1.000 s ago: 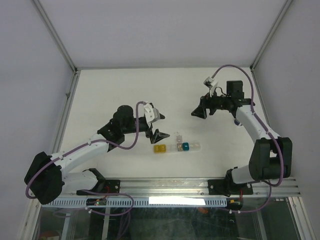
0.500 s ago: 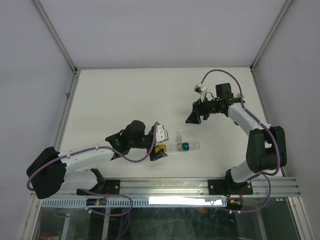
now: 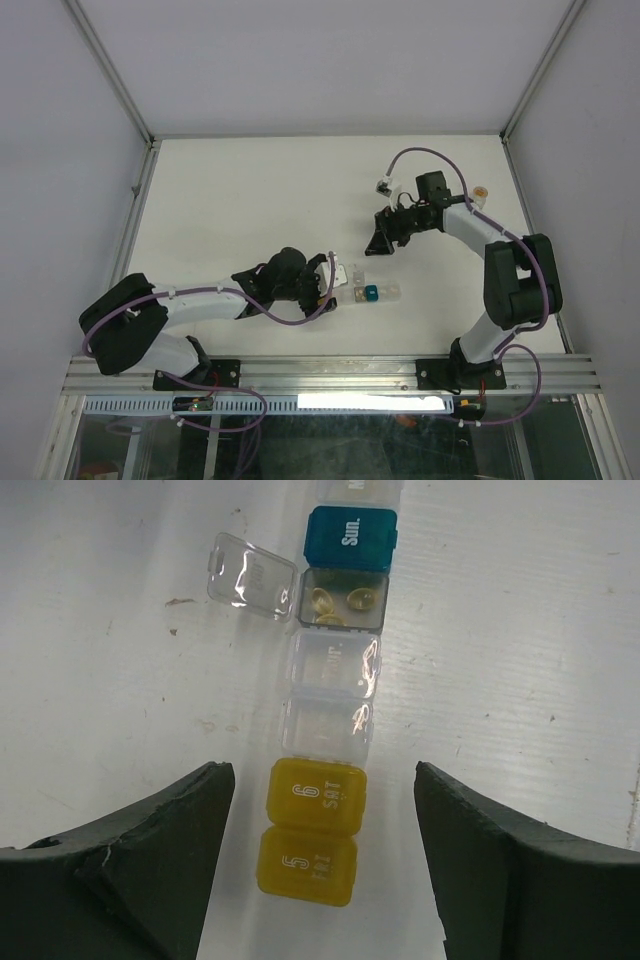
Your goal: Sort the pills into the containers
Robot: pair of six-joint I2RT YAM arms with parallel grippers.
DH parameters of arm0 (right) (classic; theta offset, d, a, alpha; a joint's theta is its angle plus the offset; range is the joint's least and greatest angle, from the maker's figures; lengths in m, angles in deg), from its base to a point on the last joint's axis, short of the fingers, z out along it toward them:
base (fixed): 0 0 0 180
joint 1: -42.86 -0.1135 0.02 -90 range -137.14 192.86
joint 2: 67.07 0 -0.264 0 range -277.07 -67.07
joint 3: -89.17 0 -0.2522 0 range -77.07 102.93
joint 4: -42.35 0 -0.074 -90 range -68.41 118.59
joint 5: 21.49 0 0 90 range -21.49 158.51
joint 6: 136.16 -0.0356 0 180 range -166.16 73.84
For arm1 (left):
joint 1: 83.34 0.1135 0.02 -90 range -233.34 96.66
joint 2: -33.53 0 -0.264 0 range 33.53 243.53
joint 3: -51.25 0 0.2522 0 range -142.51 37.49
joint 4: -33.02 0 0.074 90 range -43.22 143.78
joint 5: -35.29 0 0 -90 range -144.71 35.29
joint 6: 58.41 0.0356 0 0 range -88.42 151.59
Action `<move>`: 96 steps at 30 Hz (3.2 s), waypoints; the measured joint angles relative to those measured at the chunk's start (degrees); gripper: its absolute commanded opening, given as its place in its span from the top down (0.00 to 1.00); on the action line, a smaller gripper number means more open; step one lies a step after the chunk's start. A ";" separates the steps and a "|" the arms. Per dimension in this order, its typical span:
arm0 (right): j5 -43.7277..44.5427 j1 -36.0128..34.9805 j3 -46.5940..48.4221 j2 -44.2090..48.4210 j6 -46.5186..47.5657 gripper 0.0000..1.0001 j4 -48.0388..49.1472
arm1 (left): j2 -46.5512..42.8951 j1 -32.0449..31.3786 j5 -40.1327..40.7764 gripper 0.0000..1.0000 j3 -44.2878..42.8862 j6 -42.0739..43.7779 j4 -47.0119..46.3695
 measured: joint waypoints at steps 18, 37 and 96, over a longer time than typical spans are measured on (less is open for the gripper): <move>2.43 -1.11 1.86 -2.67 -0.13 0.34 -1.53 | 6.01 -0.42 -0.59 0.42 1.03 4.46 -3.37; 5.16 -2.43 3.15 -6.32 -0.07 0.58 -3.85 | 7.85 -0.42 -0.98 0.60 0.50 4.50 -3.93; 10.23 -16.33 -0.90 0.13 11.82 0.97 -16.92 | 8.70 -0.42 -1.05 0.79 -0.72 4.22 -3.17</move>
